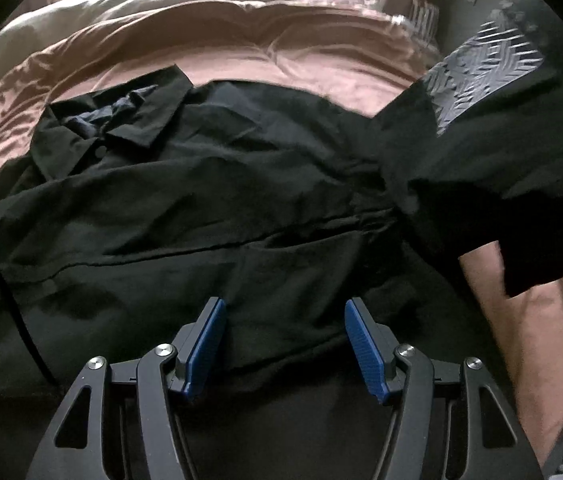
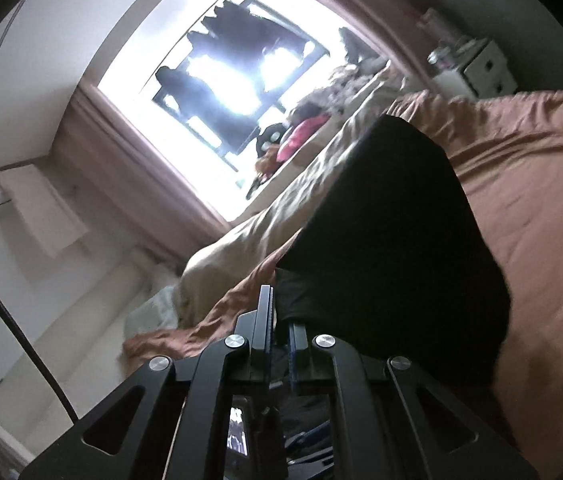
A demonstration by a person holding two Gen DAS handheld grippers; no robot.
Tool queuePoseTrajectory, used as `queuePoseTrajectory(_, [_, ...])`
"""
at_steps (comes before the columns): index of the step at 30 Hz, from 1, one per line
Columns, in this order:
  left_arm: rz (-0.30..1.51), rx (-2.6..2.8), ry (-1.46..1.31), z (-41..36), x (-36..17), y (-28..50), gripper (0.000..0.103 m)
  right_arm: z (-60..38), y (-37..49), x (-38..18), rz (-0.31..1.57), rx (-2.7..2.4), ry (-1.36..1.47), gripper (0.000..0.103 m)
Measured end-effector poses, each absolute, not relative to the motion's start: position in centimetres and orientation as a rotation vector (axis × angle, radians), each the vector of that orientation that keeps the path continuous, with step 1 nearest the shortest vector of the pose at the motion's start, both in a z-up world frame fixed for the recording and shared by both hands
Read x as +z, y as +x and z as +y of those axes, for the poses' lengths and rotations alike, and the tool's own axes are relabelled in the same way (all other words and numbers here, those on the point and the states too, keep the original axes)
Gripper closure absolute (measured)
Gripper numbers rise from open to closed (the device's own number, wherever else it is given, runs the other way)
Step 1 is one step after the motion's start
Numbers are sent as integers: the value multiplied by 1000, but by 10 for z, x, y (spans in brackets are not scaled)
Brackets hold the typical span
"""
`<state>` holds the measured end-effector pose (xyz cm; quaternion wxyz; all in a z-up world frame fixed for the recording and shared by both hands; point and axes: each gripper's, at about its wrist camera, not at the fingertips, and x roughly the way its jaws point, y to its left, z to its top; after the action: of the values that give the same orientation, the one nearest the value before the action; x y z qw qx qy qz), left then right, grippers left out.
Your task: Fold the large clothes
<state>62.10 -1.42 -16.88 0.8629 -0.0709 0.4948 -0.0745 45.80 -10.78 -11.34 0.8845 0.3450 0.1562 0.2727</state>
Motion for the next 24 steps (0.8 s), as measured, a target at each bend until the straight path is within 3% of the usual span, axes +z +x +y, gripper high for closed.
queuePoseTrajectory(8, [952,-55,-320,77,-132,562,40,-110,531,-115,447,665,705,100])
queuePoseTrajectory(19, [900,222,-561,194,-151,464,40,-70,587,-137,727,668,588,99])
queuePoseTrajectory(23, [850,196,-610,211,-146,463,40,-66,606,-156,865,612,564,97])
queuePoseTrajectory(24, [859,208,-577,210,-148,464,40,-68,609,-157,881,604,573,92])
